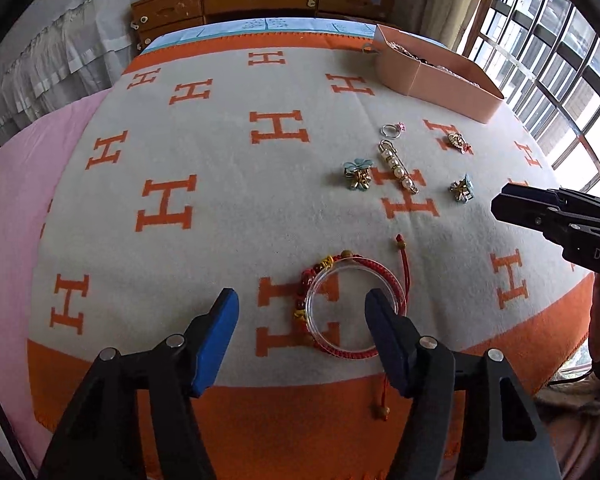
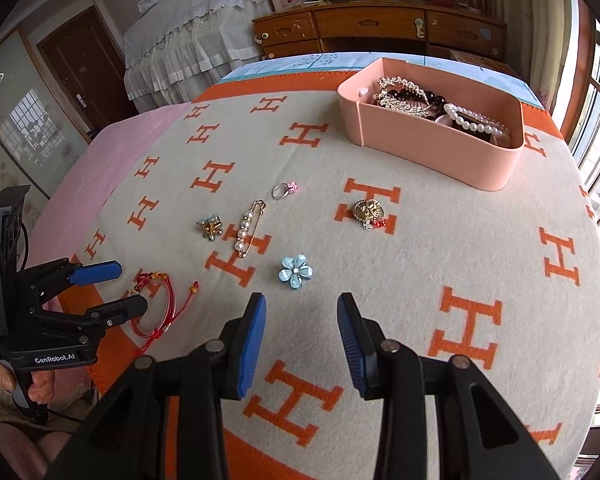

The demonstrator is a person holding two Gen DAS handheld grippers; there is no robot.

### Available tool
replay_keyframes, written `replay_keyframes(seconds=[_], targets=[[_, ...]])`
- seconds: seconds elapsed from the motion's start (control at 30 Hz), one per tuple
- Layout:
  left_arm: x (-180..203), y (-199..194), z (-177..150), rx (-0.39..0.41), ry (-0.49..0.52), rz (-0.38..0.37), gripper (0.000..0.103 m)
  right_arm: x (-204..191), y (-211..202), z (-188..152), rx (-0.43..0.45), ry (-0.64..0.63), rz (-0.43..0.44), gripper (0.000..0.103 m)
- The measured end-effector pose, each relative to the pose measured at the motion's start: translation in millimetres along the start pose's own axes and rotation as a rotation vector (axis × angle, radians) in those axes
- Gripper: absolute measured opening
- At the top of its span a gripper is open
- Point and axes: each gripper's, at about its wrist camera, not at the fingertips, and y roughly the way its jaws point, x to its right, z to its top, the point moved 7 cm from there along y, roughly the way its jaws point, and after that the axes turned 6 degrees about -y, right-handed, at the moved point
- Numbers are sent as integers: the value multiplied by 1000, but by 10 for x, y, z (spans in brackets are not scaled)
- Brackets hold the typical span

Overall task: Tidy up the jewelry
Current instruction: 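Grasp the red string bracelet with the left tool while the right tool grasps the blue flower brooch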

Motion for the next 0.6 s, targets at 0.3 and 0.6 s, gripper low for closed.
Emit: replay_keyframes(seconds=[0.3,0.6], targets=[[-25,71,28,-3,10,10,48,-44,209,114,8,-79,-22,38],[-100,69,77,14,-19,31,12,-88,279,124,8,-140,-62,35]])
